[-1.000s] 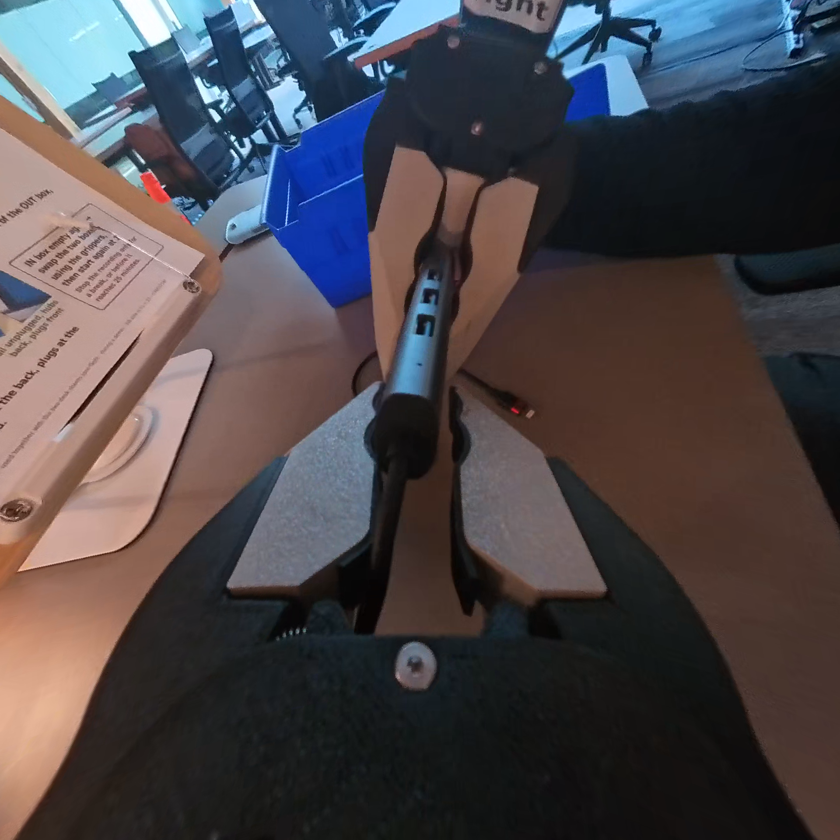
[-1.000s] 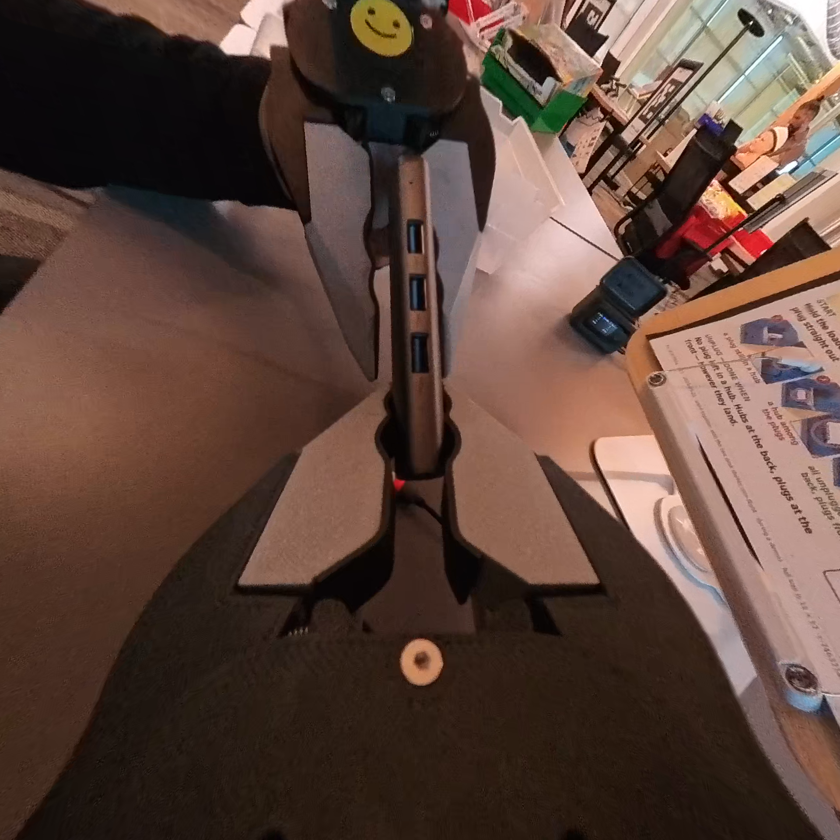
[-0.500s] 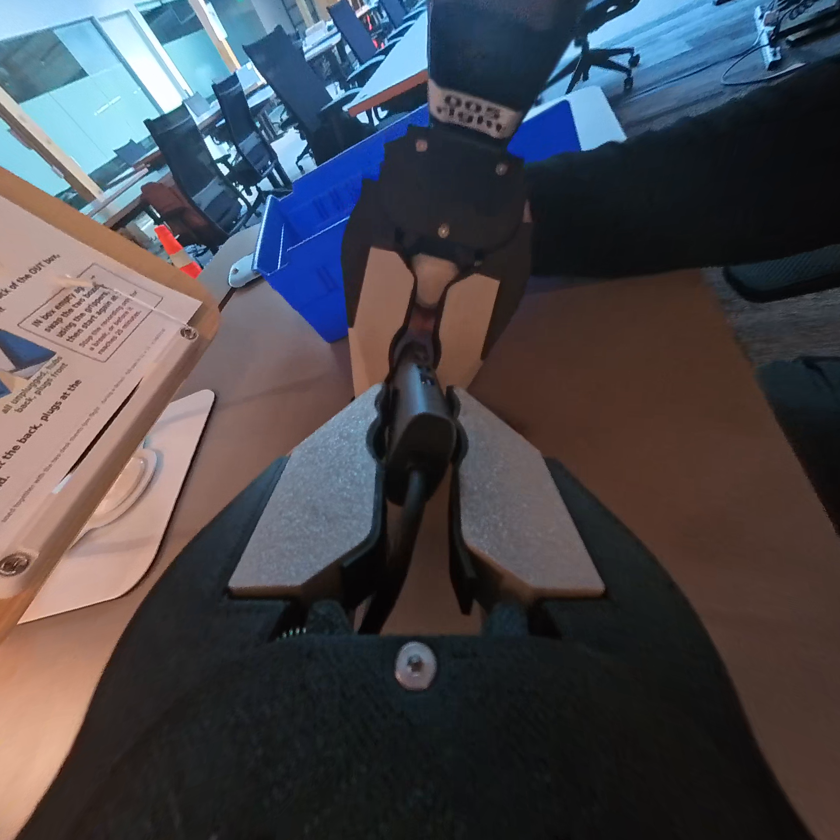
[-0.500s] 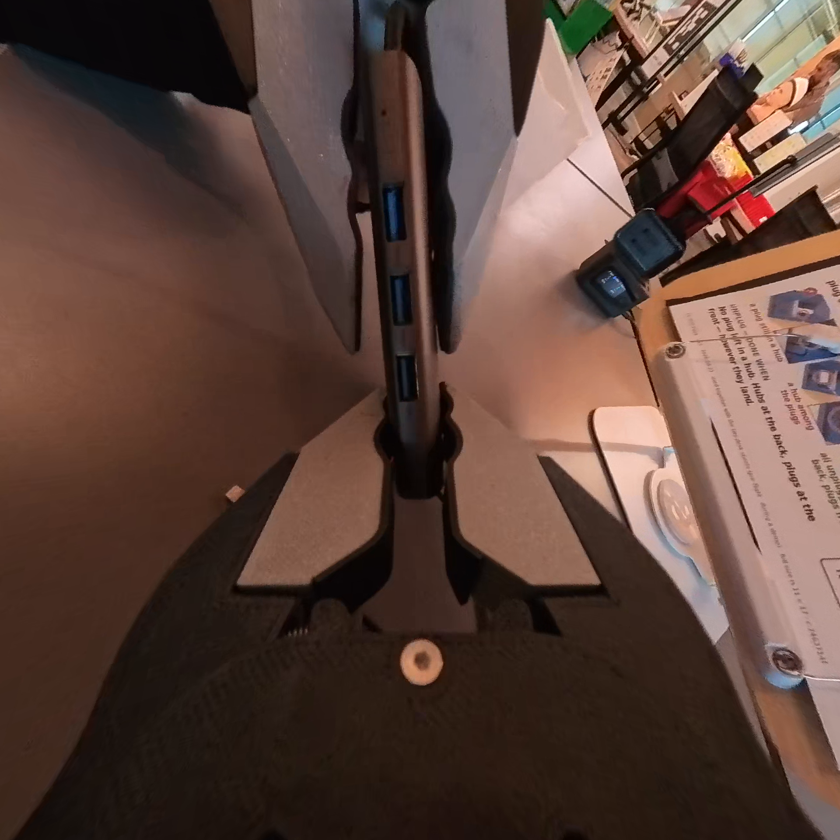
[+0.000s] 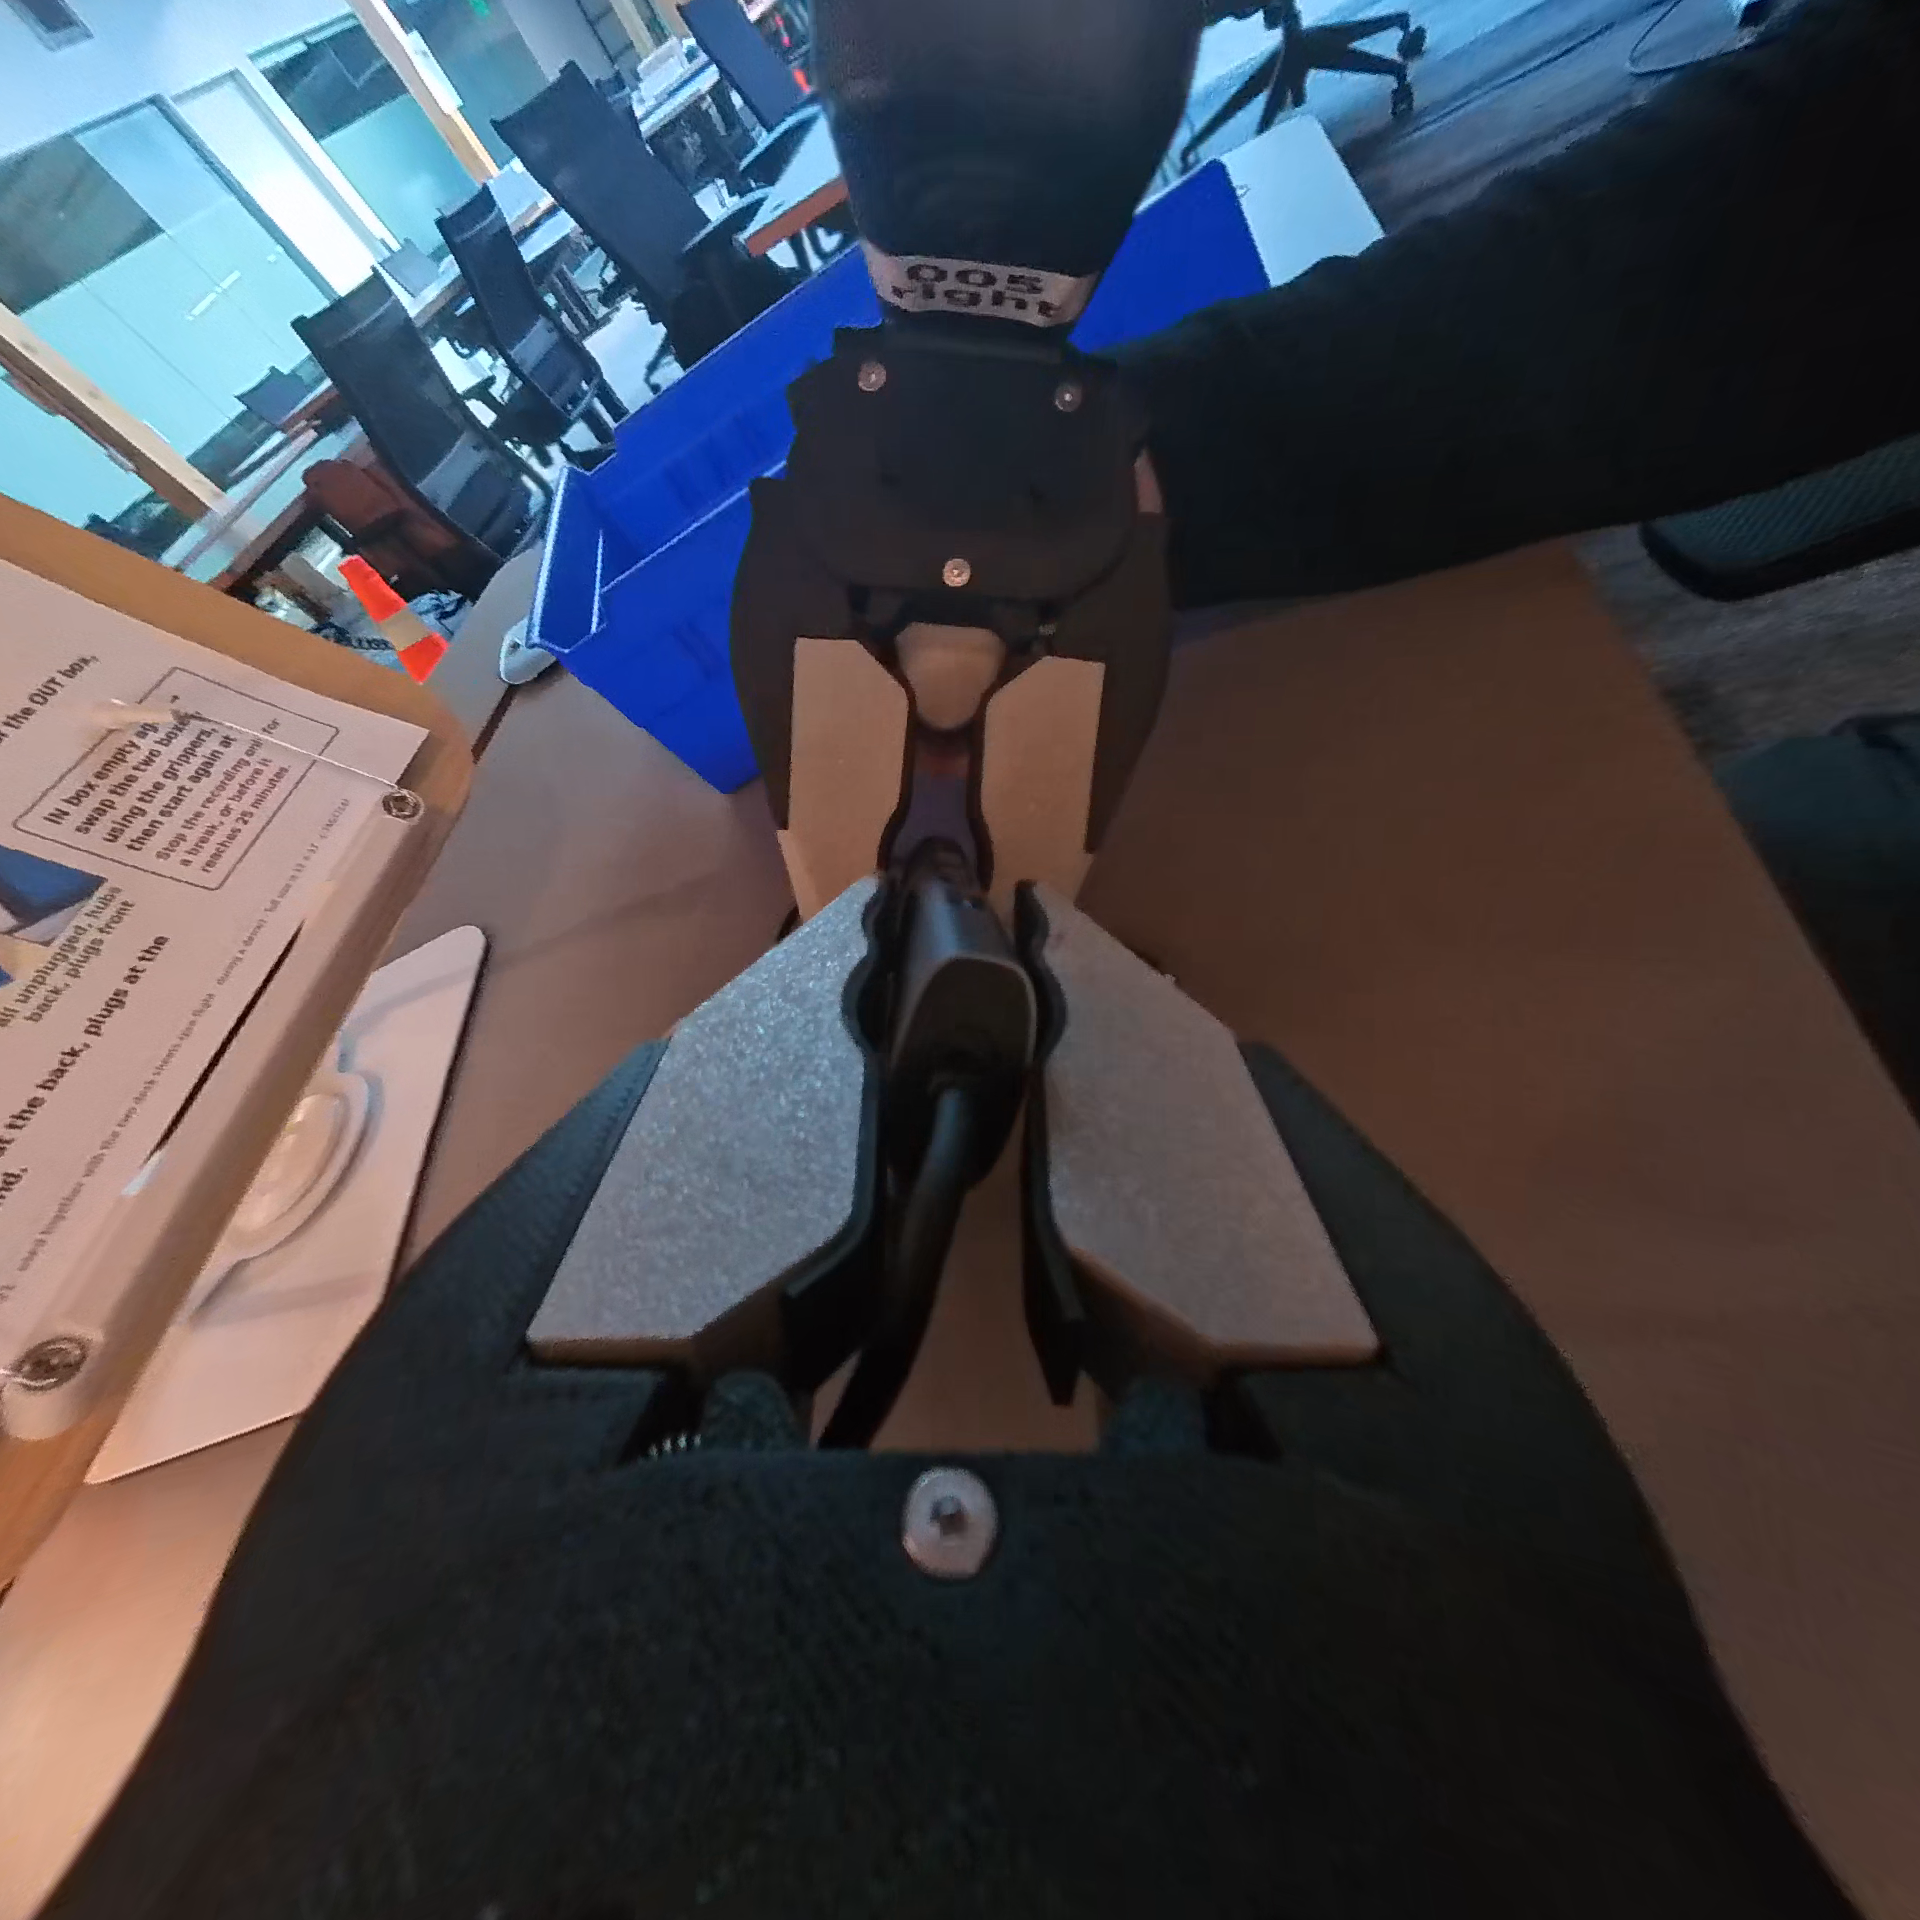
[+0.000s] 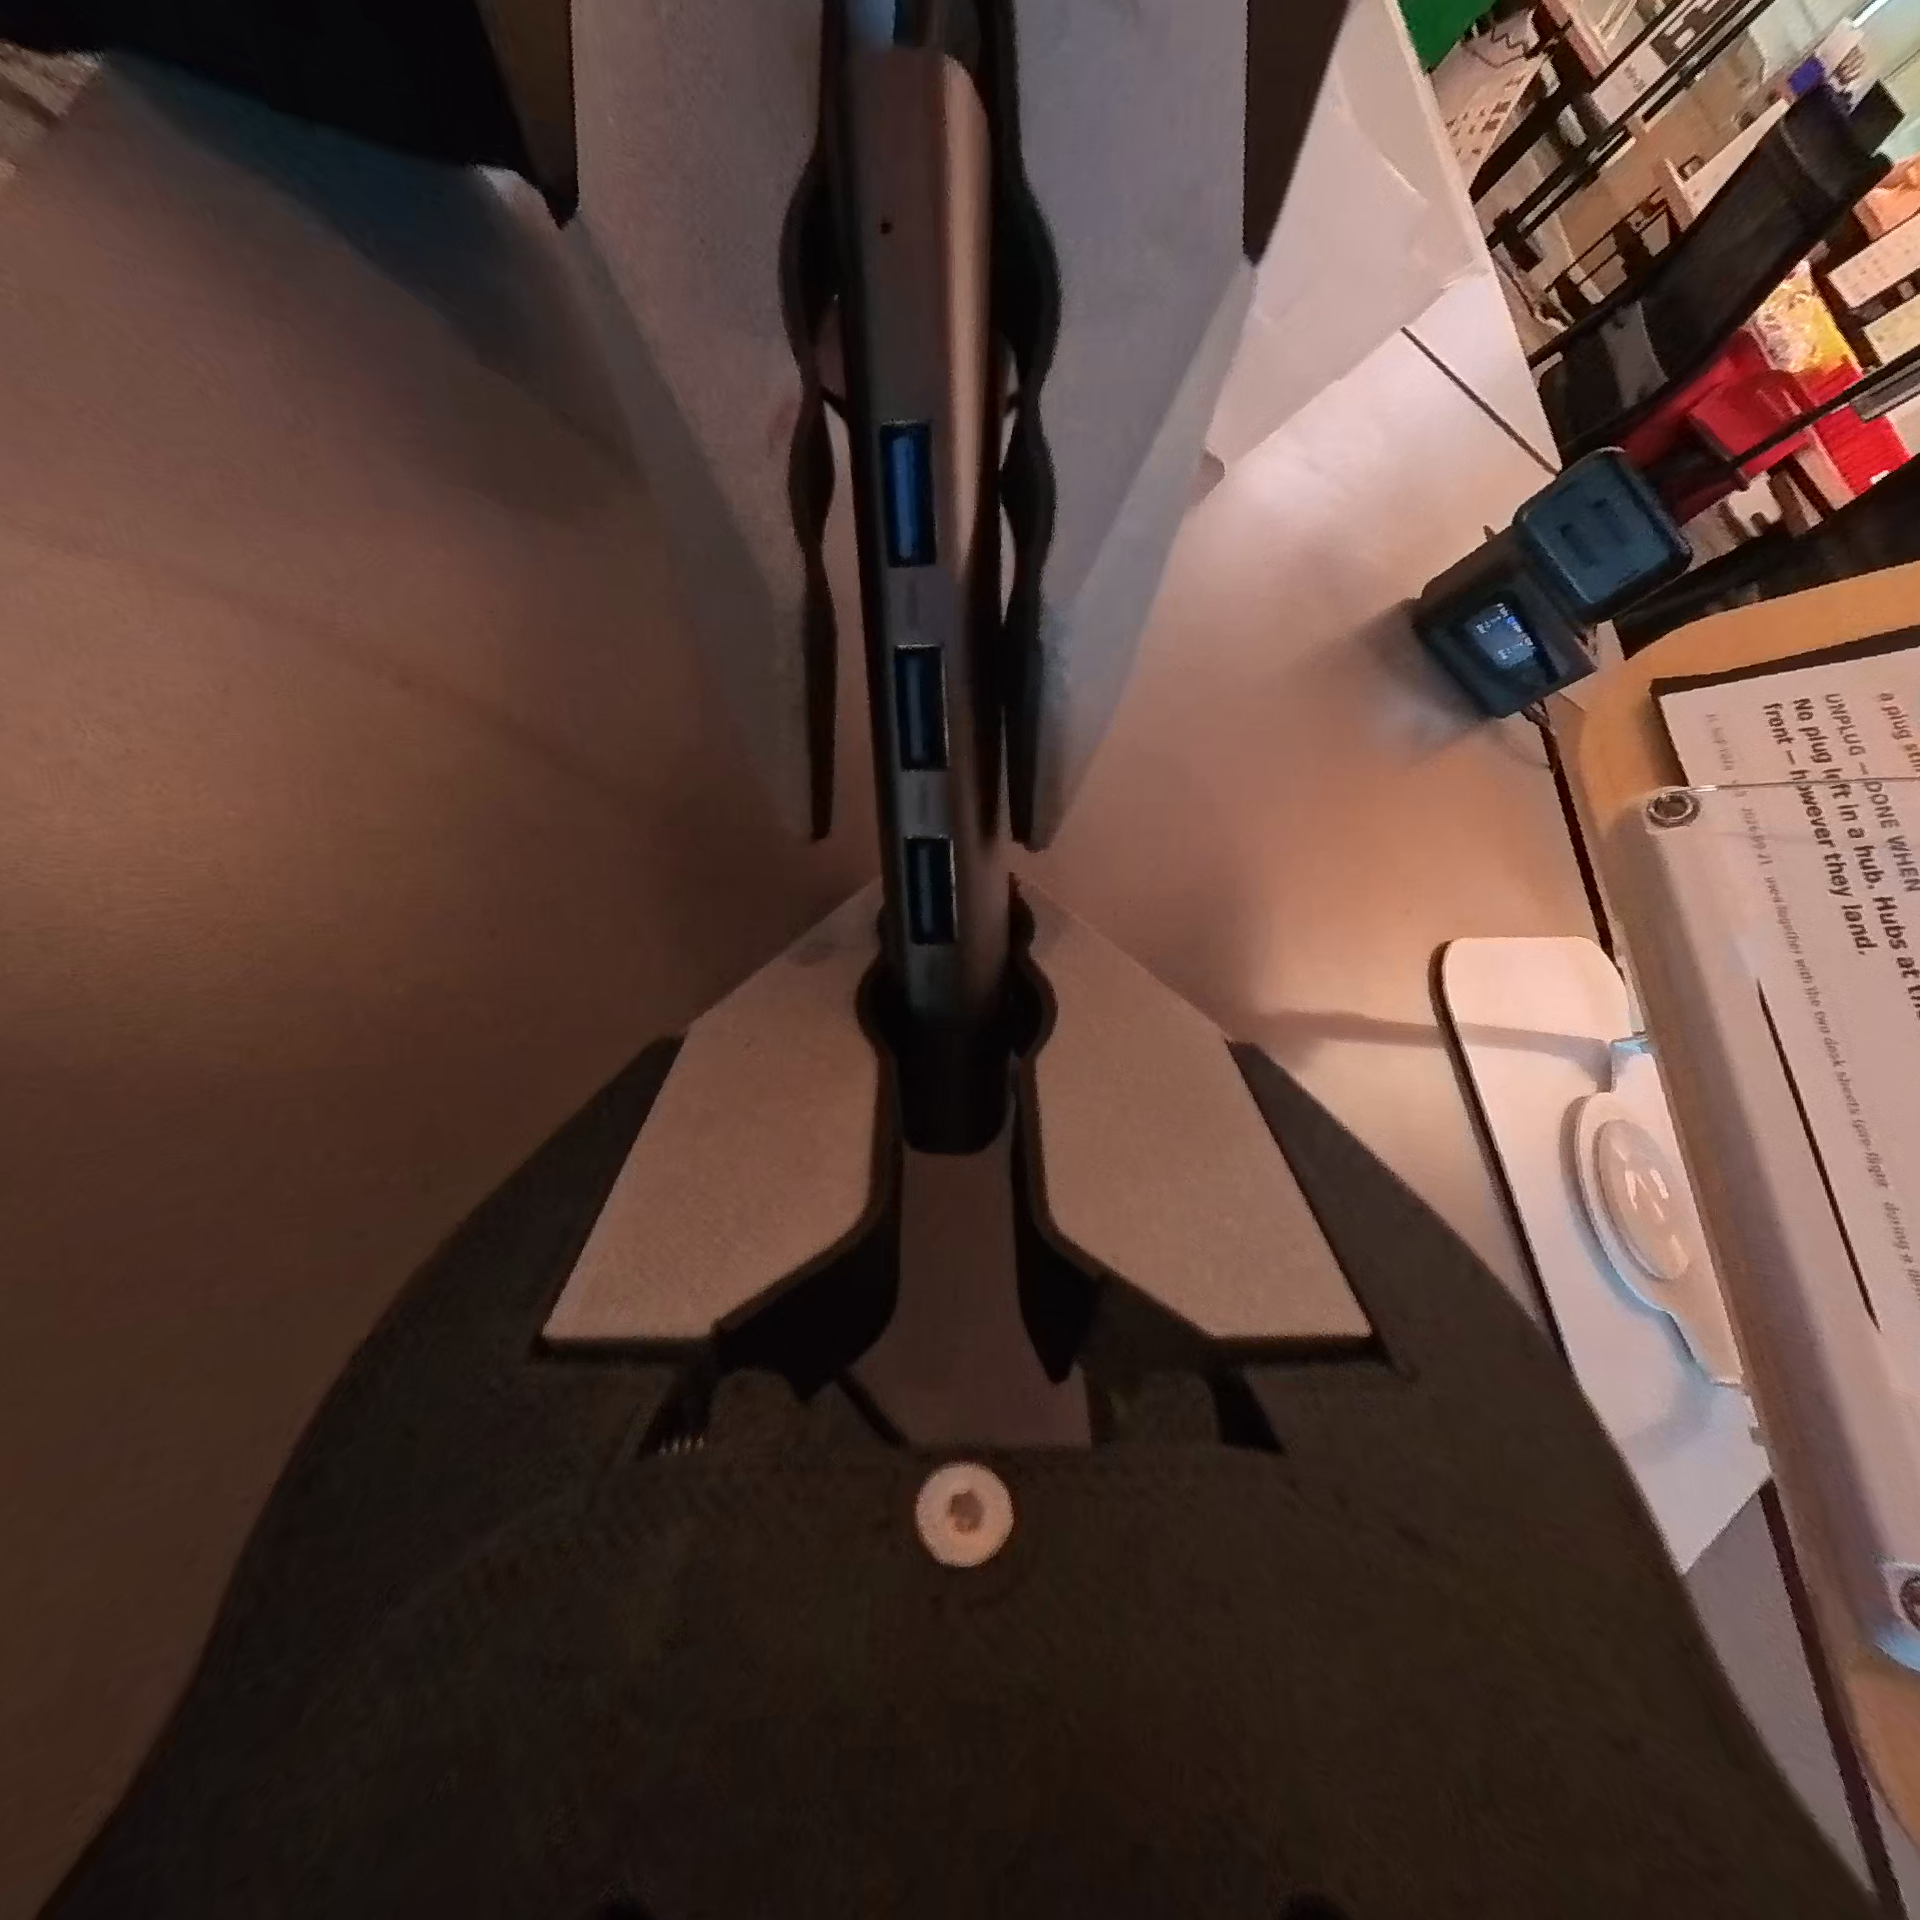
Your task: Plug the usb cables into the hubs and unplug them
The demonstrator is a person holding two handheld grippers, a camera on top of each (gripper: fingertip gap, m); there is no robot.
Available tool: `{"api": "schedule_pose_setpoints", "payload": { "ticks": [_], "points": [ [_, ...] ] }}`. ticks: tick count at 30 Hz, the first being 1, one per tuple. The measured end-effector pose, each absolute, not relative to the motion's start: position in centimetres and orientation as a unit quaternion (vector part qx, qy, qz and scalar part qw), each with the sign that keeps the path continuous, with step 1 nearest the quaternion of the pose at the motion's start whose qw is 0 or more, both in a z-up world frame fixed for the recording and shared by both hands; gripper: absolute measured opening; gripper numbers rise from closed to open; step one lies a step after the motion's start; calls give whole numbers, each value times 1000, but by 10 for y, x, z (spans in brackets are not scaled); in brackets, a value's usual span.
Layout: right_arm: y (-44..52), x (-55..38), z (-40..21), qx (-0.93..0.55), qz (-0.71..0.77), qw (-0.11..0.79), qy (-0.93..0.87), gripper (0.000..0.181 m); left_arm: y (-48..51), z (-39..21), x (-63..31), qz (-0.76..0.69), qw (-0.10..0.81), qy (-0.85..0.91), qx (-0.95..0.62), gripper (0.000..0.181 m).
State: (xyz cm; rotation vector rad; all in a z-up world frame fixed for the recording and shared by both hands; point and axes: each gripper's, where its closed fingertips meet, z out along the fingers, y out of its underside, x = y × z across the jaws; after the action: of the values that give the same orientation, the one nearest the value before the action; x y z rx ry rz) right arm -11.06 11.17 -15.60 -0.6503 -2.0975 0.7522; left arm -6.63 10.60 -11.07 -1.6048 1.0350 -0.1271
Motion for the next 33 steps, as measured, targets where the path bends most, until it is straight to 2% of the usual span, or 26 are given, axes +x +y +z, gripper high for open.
{"api": "schedule_pose_setpoints", "payload": {
  "ticks": [14, 18, 26, 29, 33],
  "points": [
    [125, -115, -128, -281, 312, 444, -792, 17, 111, -93, -77, -14, 619, 422, -662, 18],
    [129, -116, -136, -281, 285, 445, -801, 16, 117, -110, -83, -2, 588, 423, -690, 19],
    [129, -114, -137, -281, 292, 438, -802, 16, 116, -111, -76, -15, 586, 426, -690, 28],
    [127, -115, -136, -279, 295, 440, -801, 17, 120, -107, -82, 46, 594, 431, -678, 18],
    [131, -117, -138, -288, 285, 441, -801, 18, 122, -110, -86, 82, 585, 441, -676, 18]
  ]
}}
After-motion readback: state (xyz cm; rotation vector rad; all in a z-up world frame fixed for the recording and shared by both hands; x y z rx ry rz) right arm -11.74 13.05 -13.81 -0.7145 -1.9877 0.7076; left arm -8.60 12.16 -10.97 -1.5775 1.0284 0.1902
